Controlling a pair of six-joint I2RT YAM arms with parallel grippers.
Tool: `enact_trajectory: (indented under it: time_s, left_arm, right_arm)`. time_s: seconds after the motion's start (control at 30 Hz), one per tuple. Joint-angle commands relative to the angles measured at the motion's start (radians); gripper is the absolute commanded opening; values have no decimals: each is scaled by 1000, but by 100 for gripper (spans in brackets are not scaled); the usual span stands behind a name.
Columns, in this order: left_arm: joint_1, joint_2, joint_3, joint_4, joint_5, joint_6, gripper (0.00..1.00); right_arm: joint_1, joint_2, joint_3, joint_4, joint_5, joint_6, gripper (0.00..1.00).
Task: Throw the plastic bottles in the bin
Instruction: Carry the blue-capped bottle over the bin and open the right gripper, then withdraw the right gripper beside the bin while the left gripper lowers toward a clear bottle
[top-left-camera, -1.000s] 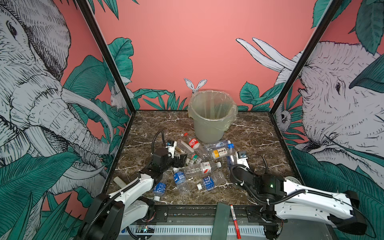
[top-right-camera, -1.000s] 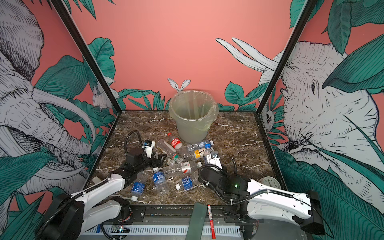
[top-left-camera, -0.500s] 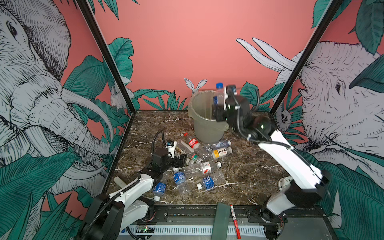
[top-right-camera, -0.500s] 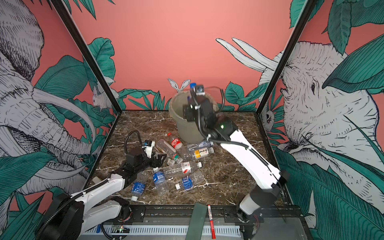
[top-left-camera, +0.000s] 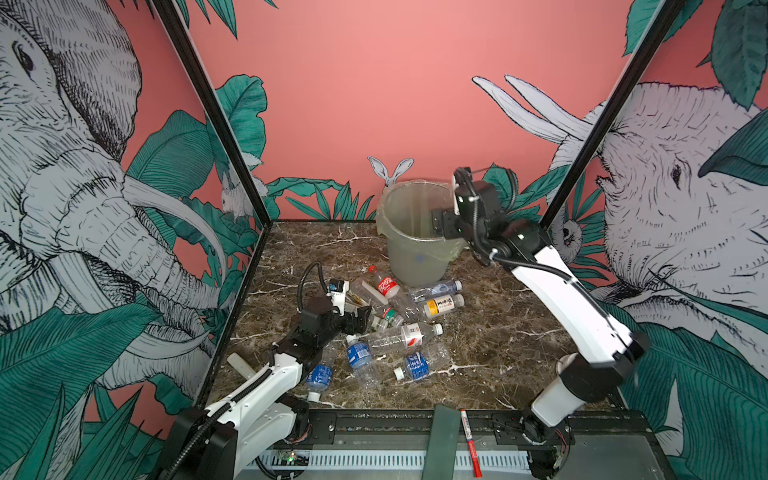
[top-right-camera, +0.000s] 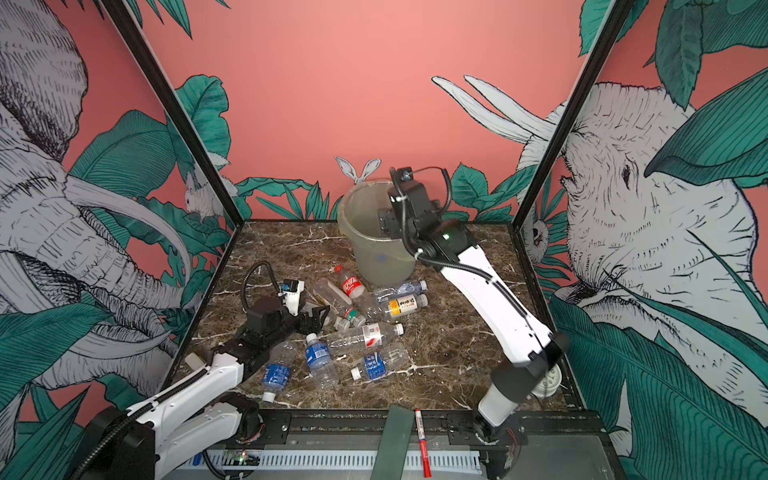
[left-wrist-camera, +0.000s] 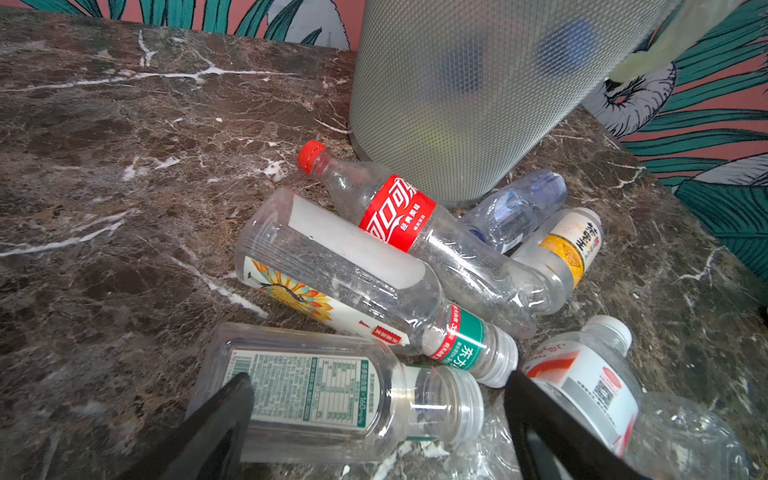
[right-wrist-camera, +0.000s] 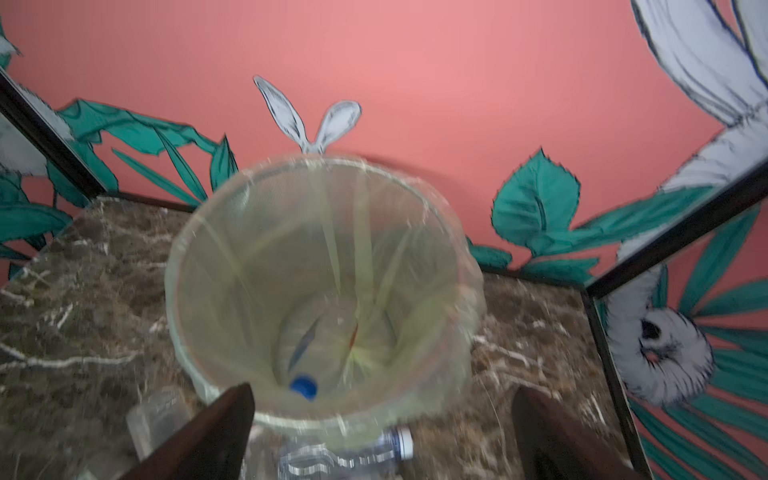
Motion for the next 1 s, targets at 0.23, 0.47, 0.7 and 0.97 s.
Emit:
enact_trajectory:
  time_s: [0.23, 0.47, 0.7, 0.97]
  left_arm:
    - [-36, -94, 7, -19, -52, 37, 99]
    - [-81, -111, 45, -148, -180, 74, 99]
    - [-121, -165, 132, -331, -264, 58, 97]
    - [-172, -211, 175, -548, -340, 19, 95]
  right_arm:
    - [-33, -260, -407, 313, 74, -69, 99]
    - [-118, -362, -730, 411, 53, -16, 99]
    - [-184, -436, -1068, 688, -43, -30, 99]
    - [-189, -483, -1247, 890, -73, 1, 99]
